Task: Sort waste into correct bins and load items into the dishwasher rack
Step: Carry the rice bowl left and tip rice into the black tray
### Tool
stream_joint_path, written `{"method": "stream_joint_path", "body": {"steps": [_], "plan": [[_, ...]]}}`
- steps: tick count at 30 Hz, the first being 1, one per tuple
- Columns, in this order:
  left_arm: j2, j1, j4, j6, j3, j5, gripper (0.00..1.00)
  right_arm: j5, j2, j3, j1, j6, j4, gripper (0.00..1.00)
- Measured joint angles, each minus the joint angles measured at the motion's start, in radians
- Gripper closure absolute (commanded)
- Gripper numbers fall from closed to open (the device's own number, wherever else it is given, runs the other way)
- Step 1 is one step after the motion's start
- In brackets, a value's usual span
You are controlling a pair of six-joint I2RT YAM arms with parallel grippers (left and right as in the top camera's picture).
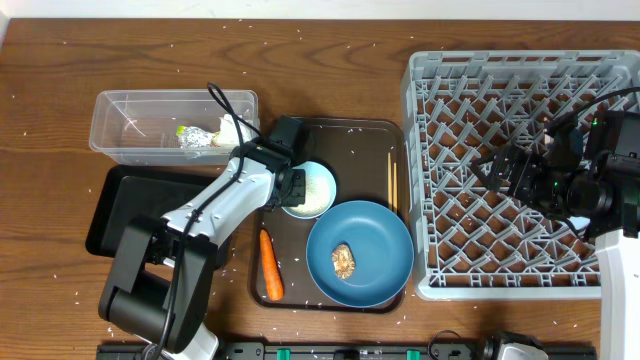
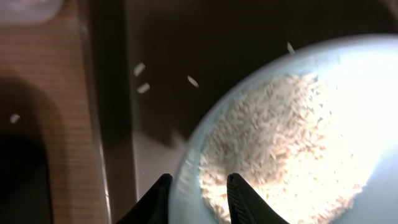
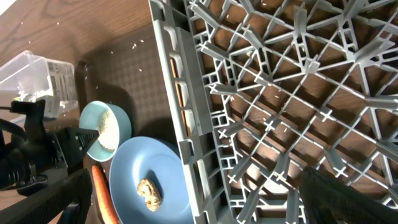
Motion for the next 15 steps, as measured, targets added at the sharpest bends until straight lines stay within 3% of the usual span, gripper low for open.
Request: {"method": "stream_joint_path", "body": {"steps": [6,10,15], "plan": [[0.001,0.0,0.054,0.026,-0.004,-0.021,0.71,0.0,0.0,0.0,0.0,0.0,0.002,0.01],[0.02,0.0,0.064,0.031,-0.008,-0.011,0.85,0.0,0.0,0.0,0.0,0.0,-0.002,0.01],[0.031,0.001,0.071,0.039,-0.014,-0.001,0.94,0.0,0.0,0.0,0.0,0.0,-0.002,0.01]]}}
